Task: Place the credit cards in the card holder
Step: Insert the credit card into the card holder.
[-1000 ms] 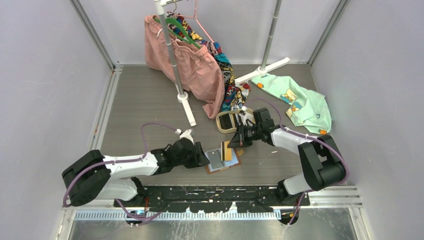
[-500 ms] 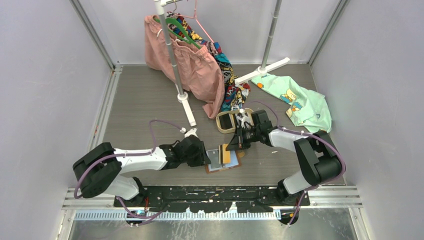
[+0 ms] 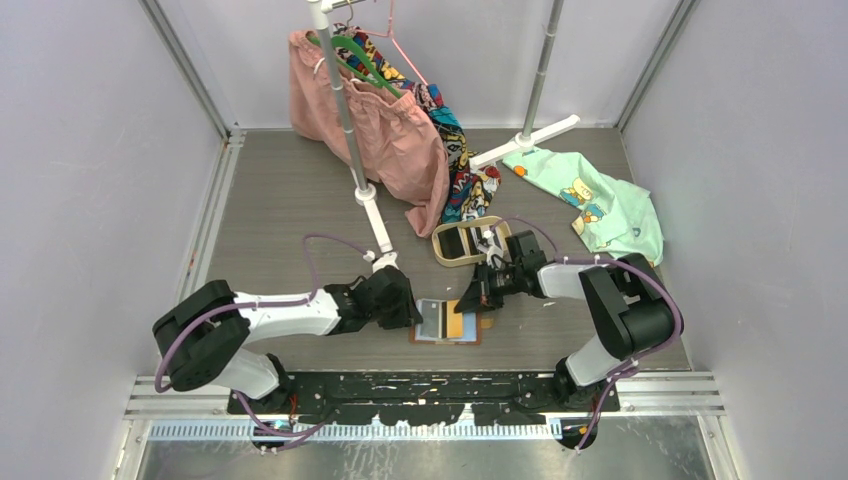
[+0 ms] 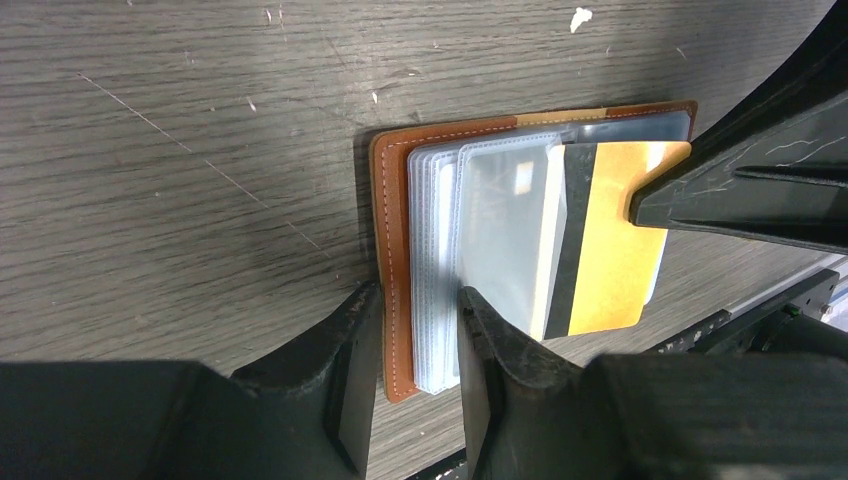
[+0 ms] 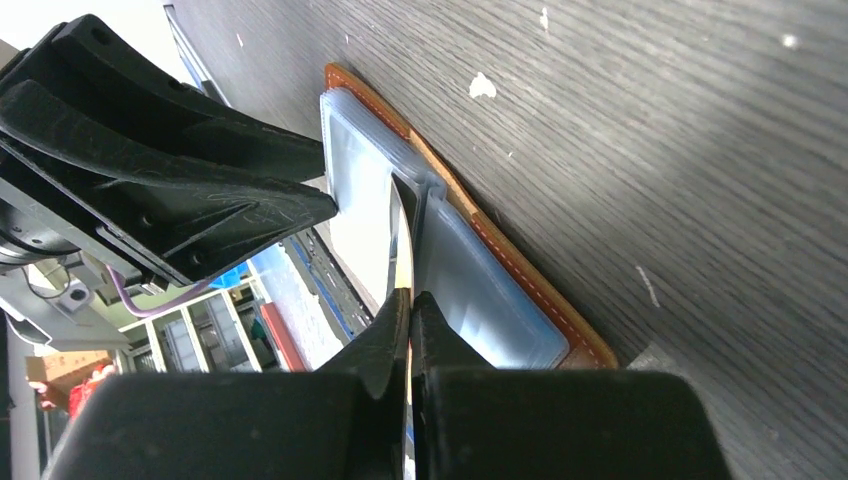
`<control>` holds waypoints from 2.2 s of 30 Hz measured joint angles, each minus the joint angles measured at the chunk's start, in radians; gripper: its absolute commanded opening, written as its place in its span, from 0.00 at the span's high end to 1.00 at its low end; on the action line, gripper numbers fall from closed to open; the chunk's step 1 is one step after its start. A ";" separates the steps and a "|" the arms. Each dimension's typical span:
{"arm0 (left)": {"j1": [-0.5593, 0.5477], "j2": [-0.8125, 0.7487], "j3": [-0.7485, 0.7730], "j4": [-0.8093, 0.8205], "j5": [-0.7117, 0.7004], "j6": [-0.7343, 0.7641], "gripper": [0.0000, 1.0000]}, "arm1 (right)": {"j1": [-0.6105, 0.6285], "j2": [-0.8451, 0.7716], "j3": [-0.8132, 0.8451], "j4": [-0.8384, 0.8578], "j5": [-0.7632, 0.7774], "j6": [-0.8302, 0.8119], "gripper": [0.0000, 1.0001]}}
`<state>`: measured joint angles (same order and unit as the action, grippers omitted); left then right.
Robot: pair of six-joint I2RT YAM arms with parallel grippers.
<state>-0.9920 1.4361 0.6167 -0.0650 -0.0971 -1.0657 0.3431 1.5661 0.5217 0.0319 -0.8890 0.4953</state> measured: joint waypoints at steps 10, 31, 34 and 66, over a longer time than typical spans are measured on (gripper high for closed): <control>0.006 0.008 0.000 0.014 0.017 0.004 0.68 | -0.001 0.024 -0.010 0.060 -0.023 0.037 0.99; 0.011 0.051 0.001 0.096 0.063 0.001 0.68 | 0.010 0.071 -0.021 0.192 -0.028 0.109 0.91; 0.011 0.052 0.001 0.098 0.063 0.001 0.66 | 0.011 0.073 -0.015 0.184 -0.027 0.106 0.88; 0.009 -0.044 -0.021 0.038 0.029 0.057 0.66 | 0.049 0.022 0.257 -0.404 0.187 -0.227 0.43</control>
<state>-0.9829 1.3918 0.5953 -0.0269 -0.0685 -1.0084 0.3923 1.5879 0.7792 -0.3717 -0.7025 0.2687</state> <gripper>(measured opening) 0.352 0.545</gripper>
